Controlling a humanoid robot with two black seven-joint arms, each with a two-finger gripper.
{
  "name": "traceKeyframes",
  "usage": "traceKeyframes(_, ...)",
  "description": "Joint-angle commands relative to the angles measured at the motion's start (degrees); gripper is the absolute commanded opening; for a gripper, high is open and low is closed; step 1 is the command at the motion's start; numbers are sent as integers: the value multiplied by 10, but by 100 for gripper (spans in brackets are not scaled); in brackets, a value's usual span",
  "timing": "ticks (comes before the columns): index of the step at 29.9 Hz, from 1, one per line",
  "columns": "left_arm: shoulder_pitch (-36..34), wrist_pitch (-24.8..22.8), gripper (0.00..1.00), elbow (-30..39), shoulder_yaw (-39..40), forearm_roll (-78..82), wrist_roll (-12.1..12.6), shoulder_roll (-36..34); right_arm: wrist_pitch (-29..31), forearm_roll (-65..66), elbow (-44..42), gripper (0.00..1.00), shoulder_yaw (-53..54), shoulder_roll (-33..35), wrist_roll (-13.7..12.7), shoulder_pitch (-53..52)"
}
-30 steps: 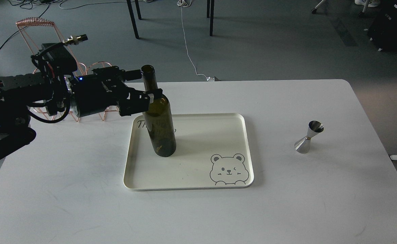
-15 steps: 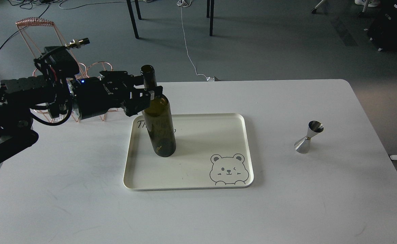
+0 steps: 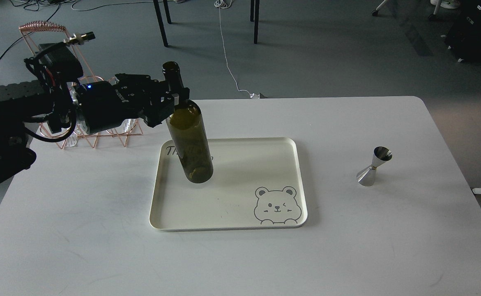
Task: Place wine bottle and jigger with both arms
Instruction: 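Grasp the bottle neck with the left gripper and lift it, then carry the bottle over the copper rack and lower it in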
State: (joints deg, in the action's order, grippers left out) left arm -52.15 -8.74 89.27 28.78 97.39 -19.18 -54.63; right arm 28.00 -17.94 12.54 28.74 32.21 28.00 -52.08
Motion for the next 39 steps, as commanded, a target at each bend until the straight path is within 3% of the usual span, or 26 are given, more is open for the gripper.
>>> traceKeyframes(1,-29,-5,26,-1,11,-2,-1,-28,0,0,0,99,-1,2,0,0)
traceKeyframes(5,-59,-21,25,-12,4,-5,-1,-59,0,1,-1,99,-1,1,0,0)
traceKeyframes(10,-69,-48,24,-72,11,-21,-2,-72,0,2,-1,99,-2,1,0,-2)
traceKeyframes(14,-118,-51,24,-123,2,-30,-20,-73,0,2,0,99,-3,2,0,-5)
traceKeyframes(20,-133,-55,24,-184,2,-31,-31,-72,0,2,-1,99,-4,2,0,-6)
traceKeyframes(29,-131,-54,23,-278,1,-31,-32,-20,0,3,-1,99,-4,2,0,-4)
traceKeyframes(39,-128,-46,23,-297,-46,-29,-31,-6,0,7,-1,99,-4,2,0,-3)
